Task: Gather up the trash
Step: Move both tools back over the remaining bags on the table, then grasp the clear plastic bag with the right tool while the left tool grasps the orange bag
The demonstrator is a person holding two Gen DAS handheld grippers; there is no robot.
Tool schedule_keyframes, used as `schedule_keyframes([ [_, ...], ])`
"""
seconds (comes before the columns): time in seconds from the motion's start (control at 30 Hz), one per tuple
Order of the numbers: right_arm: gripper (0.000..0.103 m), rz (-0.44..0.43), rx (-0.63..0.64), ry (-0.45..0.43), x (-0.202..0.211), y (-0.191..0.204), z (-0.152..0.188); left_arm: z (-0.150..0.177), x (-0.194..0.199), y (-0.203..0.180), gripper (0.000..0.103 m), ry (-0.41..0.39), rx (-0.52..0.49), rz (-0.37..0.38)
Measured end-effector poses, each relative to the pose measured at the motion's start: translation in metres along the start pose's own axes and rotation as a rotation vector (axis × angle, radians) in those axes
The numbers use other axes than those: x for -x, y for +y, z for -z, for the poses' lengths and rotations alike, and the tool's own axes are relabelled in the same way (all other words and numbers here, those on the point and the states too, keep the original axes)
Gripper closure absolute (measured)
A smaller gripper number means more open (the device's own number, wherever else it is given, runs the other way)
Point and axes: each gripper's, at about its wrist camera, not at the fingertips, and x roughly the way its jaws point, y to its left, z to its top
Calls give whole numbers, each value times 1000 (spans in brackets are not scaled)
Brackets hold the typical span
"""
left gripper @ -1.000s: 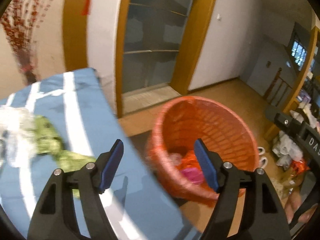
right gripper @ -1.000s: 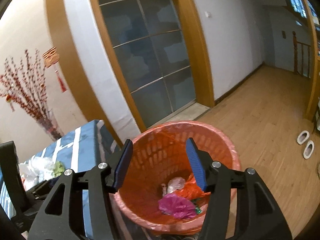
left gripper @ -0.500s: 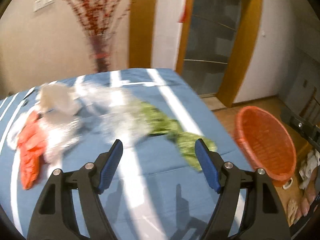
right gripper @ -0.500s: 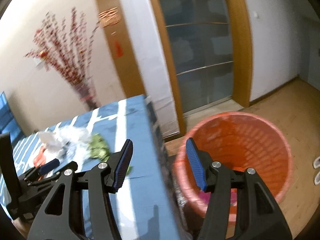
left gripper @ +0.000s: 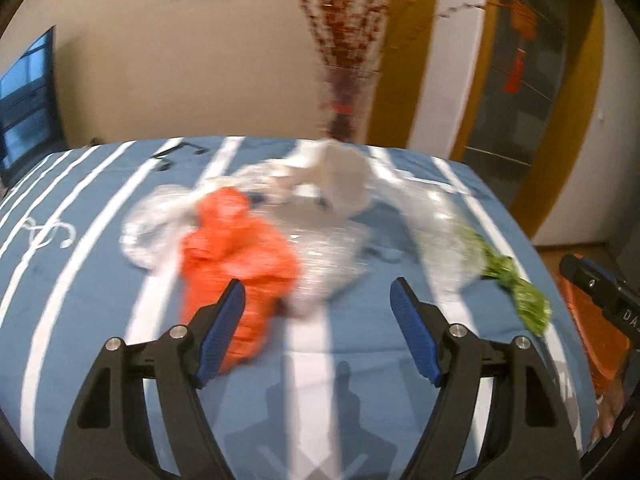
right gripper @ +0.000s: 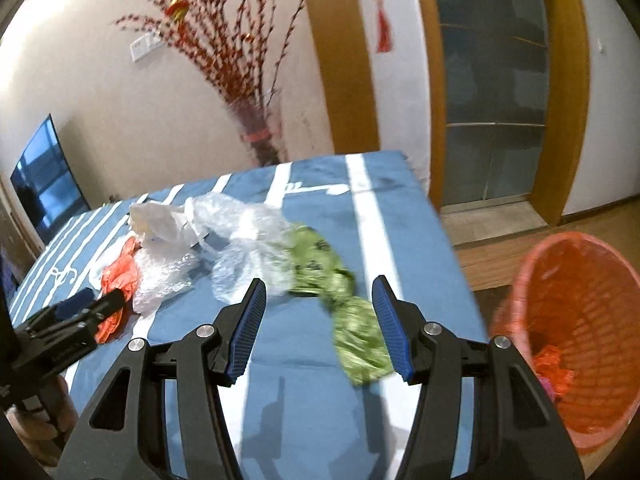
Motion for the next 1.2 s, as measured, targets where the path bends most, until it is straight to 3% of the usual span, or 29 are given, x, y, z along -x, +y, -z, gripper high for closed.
schedule_keyframes([
  [0.3, 47, -56, 31, 72, -66, 44, -19, -4, -6, 54, 30, 3, 90, -65],
  [0.57, 48, -29, 53, 120, -108, 60, -28, -4, -13, 77, 30, 14, 120, -76],
  [0.6, 57, -22, 65, 130, -112, 63, -27, -5, -13, 77, 30, 15, 121, -75],
  [0.63, 73, -16, 75, 141, -116, 63, -25, -5, -15, 78, 30, 17, 121, -73],
  [0.7, 89, -15, 92, 176, -121, 65, -21, -5, -18, 77, 30, 26, 122, -68],
  [1.13, 92, -40, 7, 63, -46, 35, -16, -4, -47, 68, 30, 118, 133, -33],
  [1.17, 92, -39, 6, 59, -42, 33, -15, -4, -50, 67, 32, 127, 131, -33],
  [1.2, 92, -35, 5, 55, -36, 30, -14, -3, -52, 66, 41, 137, 130, -30],
])
